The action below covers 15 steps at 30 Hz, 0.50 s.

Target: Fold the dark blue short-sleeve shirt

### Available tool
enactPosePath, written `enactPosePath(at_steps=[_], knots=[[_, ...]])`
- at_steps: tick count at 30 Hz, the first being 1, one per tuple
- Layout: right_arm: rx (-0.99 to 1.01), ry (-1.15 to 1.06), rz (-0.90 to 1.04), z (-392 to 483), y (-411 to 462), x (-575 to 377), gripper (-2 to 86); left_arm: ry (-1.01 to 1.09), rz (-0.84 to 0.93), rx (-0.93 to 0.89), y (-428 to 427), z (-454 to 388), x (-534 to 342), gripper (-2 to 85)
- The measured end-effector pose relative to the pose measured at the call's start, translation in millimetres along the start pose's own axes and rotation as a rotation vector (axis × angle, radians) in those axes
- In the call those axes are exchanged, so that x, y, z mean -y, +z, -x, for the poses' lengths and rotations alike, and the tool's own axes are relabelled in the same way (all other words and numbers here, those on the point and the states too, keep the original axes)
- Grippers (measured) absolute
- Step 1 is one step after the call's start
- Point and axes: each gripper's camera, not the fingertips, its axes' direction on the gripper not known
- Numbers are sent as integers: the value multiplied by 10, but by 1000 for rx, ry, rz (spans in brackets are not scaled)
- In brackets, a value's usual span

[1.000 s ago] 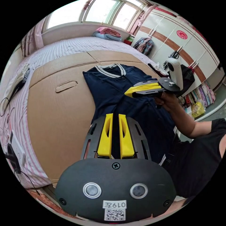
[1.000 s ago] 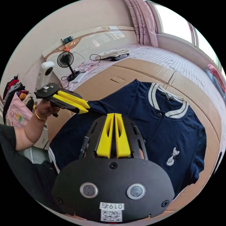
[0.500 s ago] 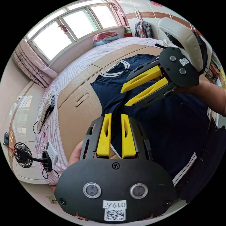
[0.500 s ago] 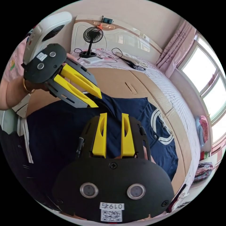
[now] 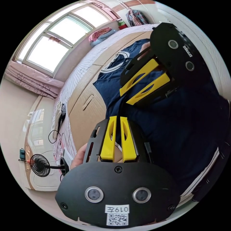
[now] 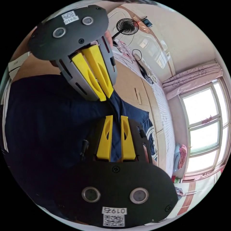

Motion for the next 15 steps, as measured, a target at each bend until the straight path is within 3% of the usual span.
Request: enactPosePath(at_steps=[11,15], knots=[[-185,-293,42,564,-63,45,-5,64,17,-52,44,-127,77,12],[-143,-213,3,332,-184,-55,-7,35,12,-87,88,-24,101,13]])
